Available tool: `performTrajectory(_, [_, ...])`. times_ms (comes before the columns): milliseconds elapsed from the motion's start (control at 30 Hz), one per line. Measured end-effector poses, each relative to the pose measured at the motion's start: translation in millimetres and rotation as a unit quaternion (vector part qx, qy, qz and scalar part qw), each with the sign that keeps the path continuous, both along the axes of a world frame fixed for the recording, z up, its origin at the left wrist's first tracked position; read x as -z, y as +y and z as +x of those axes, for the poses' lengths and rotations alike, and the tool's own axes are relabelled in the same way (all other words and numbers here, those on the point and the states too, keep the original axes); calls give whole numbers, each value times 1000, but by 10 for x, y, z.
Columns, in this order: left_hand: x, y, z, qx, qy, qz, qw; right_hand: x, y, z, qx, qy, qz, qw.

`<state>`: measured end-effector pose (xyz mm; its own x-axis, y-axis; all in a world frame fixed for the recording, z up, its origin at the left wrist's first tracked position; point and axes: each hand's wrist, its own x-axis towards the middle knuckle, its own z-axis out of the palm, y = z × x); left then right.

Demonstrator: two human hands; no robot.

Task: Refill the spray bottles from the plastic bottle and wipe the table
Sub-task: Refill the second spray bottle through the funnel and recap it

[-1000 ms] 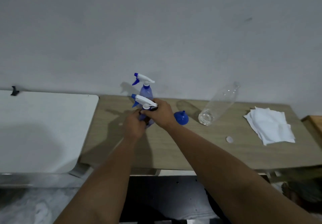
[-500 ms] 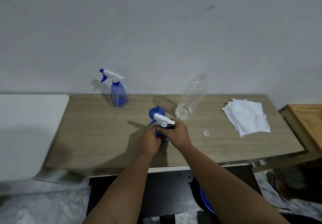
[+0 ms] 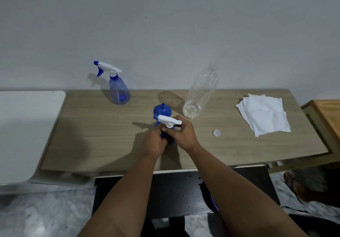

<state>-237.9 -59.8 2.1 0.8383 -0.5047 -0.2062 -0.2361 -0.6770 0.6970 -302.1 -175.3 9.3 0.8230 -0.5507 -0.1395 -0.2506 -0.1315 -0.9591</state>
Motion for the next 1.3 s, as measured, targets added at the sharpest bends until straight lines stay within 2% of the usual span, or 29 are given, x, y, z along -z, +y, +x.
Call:
performTrajectory(367, [5,87,124,80,-44,2,996,-75,-178,38,-75,14,16,997])
performTrajectory(467, [85,94,67,54,-42,-28,997,-35,-76,-9,-20,-3,11,1000])
performTrajectory(567, [126,82,44,31,-31,-17,999,71,97,-53,55,-31,26,998])
performTrajectory(667, [122,86,67,35,-25,-9,999,136,173,-52,81,-58,47,994])
performTrajectory(867, [66,142,226,101,6,-53,993,125,-16,-7,5,-42,16,999])
performTrajectory(1100, [89,177,210,89,14,-56,994,72,-122,-3,-55,-36,21,998])
performTrajectory(1233, [127,119,38,11,-6,8,1000,172,115,-26,34,-19,25,999])
performTrajectory(1300, [134,92,13,3,-22,31,999,243,231,2,80,-5,0,997])
